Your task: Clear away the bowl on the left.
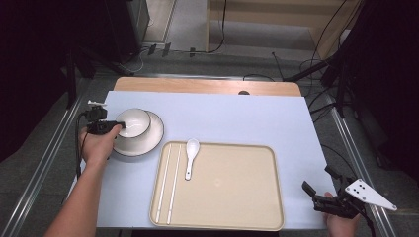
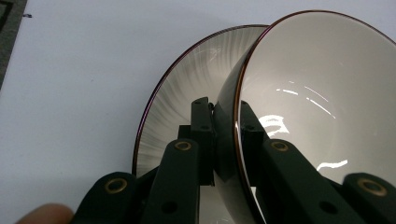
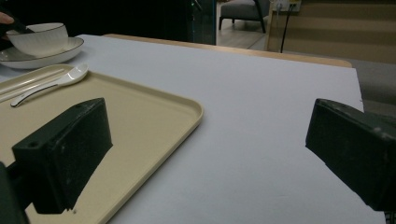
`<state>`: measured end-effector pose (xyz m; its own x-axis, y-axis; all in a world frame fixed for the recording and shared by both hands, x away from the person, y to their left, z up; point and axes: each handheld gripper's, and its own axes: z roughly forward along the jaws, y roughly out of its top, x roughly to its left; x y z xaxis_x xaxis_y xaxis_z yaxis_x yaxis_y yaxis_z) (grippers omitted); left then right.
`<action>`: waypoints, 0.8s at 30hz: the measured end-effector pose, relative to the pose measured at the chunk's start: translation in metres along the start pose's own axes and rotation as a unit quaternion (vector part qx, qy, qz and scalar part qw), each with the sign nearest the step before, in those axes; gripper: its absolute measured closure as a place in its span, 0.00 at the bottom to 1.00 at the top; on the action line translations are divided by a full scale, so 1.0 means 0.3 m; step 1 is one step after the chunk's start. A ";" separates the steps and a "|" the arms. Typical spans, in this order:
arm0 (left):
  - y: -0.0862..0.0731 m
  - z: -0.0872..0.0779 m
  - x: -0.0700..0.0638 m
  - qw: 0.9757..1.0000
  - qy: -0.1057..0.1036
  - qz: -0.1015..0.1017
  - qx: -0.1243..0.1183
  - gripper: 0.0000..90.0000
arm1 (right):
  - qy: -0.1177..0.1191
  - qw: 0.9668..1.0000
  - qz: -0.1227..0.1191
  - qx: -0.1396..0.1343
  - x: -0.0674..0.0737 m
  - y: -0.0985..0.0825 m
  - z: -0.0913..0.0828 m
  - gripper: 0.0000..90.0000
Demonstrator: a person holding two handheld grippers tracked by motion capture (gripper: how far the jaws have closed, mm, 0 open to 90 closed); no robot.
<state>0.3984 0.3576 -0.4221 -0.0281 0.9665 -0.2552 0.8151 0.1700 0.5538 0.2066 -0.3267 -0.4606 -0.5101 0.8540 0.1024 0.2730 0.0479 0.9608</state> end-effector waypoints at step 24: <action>-0.008 -0.090 0.006 0.999 -0.038 0.009 -0.033 0.93 | -0.002 1.000 0.000 0.002 0.001 -0.002 0.003 0.00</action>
<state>0.3807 0.3640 -0.4024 0.0325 0.9526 -0.3023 0.7757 0.1667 0.6087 0.2071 -0.3261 -0.4615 -0.5071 0.8558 0.1022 0.2761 0.0489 0.9599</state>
